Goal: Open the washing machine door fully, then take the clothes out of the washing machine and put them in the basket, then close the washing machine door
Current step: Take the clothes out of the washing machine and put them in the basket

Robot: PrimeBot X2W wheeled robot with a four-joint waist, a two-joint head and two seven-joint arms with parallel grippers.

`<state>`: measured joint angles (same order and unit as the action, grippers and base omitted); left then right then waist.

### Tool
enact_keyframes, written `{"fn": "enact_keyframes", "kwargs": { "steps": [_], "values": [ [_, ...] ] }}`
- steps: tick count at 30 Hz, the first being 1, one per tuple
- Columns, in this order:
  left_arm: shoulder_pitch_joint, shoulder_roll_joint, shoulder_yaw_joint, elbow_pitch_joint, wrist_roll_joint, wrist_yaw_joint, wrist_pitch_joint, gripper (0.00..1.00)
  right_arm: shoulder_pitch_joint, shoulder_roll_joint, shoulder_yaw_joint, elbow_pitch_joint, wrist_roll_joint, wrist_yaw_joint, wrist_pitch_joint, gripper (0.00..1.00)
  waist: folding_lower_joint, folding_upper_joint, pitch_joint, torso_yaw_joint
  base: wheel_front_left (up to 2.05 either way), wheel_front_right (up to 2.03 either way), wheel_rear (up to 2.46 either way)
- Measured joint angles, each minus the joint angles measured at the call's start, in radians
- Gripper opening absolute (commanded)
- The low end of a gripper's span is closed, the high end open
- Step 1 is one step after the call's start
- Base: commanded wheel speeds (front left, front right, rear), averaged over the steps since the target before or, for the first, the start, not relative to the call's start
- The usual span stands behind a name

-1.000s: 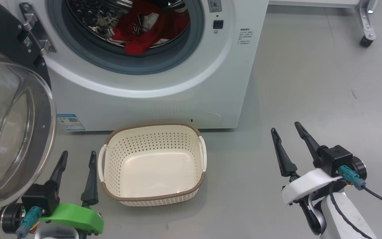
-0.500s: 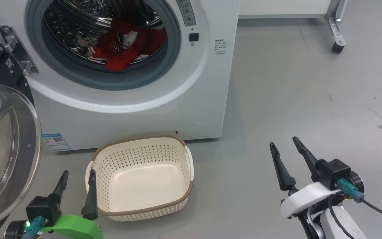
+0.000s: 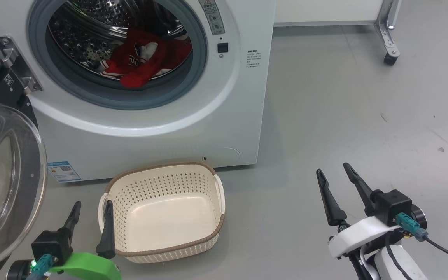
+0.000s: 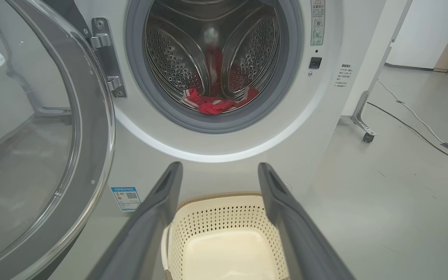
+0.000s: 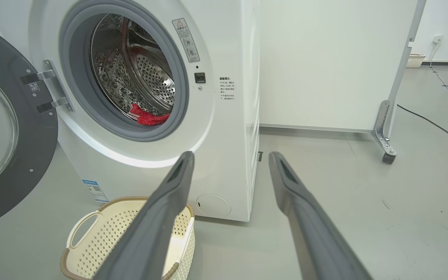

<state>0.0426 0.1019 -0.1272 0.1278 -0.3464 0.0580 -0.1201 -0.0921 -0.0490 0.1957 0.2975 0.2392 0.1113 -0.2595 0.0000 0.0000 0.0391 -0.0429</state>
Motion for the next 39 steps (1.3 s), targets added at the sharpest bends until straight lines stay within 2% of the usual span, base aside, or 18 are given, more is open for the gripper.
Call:
{"fn": "enact_keyframes", "kwargs": {
  "steps": [25,39],
  "values": [
    [0.000,-0.009,0.001,0.011,0.000,0.012,-0.016,1.00,0.003,0.000,0.004,-0.012,0.007,-0.010,0.000,1.00,0.0000,0.0000,0.002,-0.009,0.02,-0.02,0.00],
    [0.000,-0.010,-0.002,0.004,0.001,0.012,-0.024,1.00,0.004,0.000,0.008,-0.012,0.007,-0.010,0.000,1.00,0.0000,0.0000,0.000,-0.011,0.50,-0.50,0.00]
  ]
}}
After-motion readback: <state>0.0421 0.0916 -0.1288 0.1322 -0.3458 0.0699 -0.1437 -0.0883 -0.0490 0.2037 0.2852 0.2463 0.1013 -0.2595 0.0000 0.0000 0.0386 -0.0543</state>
